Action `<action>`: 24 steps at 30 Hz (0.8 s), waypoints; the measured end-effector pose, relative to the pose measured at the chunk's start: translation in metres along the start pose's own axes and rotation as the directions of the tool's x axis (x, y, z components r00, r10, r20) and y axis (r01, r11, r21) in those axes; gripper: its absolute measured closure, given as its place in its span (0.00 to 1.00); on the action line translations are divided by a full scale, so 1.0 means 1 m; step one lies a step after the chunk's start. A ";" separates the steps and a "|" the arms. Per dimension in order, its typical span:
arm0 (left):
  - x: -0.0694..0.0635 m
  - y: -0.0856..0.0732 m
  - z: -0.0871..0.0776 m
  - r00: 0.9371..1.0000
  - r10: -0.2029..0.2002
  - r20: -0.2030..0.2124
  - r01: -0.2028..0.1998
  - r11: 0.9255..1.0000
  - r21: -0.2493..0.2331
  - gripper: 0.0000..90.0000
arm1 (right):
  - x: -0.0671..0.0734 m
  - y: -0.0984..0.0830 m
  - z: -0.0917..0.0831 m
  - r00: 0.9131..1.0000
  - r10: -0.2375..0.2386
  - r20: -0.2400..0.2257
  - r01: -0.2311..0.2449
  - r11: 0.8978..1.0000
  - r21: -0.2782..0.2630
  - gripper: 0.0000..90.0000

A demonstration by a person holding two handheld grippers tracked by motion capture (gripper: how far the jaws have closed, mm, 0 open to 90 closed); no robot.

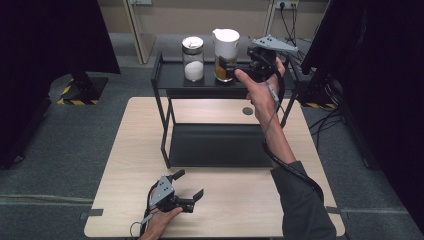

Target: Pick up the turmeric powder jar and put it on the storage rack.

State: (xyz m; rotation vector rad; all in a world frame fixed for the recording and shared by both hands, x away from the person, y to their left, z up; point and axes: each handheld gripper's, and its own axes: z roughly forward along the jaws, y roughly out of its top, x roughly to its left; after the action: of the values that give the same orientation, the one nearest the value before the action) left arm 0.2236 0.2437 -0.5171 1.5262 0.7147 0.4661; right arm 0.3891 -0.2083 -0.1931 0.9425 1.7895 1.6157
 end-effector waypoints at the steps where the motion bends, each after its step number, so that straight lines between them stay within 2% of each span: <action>1: 0.000 0.000 0.000 1.000 0.000 0.000 0.000 1.000 0.000 0.01 | -0.001 -0.001 -0.002 1.000 -0.002 -0.005 0.002 1.000 -0.002 0.01; 12: 0.000 0.000 0.000 1.000 0.004 0.000 -0.004 1.000 -0.002 0.01 | 0.001 -0.019 -0.024 0.999 -0.042 -0.034 0.042 0.999 -0.022 0.01; 21: -0.001 0.000 0.000 1.000 0.009 0.004 -0.009 1.000 -0.006 0.01 | -0.002 -0.042 -0.044 0.995 -0.049 -0.091 0.044 0.998 -0.049 0.01; 24: 0.000 0.000 0.000 1.000 0.007 0.003 -0.007 1.000 -0.006 0.01 | -0.001 -0.050 -0.054 0.992 -0.064 -0.108 0.057 0.996 -0.067 0.01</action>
State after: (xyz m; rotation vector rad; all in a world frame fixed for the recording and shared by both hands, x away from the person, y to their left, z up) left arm 0.2234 0.2431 -0.5175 1.5244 0.7052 0.4706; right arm 0.3410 -0.2436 -0.2357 0.7766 1.8100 1.7060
